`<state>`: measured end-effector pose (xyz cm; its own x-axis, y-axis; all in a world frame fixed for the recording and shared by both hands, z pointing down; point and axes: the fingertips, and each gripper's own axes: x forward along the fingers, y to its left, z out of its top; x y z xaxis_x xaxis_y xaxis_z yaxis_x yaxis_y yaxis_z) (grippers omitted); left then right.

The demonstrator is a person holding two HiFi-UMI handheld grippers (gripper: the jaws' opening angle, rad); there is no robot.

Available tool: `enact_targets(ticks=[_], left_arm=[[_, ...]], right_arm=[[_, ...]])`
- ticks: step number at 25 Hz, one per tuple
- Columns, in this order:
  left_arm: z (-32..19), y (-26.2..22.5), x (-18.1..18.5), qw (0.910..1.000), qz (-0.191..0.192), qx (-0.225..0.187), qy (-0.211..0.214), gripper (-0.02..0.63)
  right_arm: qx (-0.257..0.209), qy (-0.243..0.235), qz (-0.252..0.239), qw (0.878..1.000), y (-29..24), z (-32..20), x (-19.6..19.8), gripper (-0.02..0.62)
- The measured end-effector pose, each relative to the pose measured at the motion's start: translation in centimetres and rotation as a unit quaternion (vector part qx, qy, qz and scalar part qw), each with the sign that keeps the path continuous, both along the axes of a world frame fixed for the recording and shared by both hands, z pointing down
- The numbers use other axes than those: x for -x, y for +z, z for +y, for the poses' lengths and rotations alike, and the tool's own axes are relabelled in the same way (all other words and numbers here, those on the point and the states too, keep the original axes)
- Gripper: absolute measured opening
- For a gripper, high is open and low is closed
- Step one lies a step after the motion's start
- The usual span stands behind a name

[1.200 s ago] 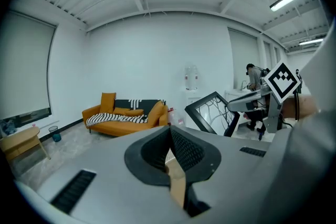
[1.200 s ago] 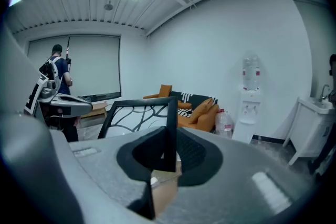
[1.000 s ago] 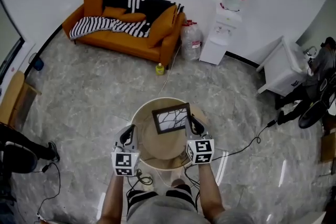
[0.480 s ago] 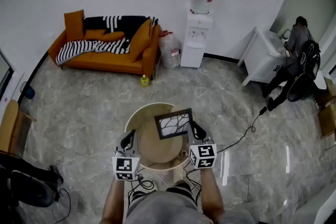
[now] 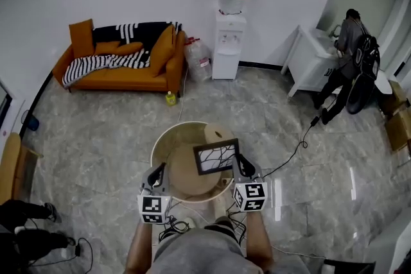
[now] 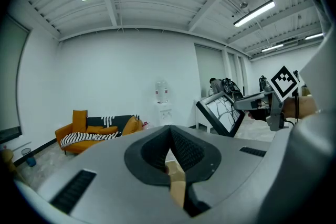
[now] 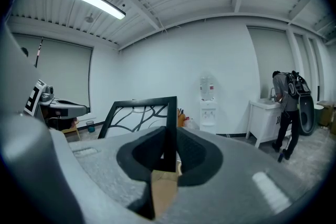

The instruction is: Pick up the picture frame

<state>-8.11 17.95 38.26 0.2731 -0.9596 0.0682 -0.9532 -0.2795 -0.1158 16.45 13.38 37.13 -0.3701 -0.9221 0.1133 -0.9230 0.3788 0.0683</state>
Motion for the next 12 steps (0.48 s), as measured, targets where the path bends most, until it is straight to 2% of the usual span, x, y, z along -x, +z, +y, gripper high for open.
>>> enact_targets(ticks=[12], left_arm=[[0.17,0.08,0.39,1.0,0.002,0.006,-0.004,0.017]], right_arm=[[0.002,-0.001,0.002,1.0,0.14,0.35,-0.02,0.063]])
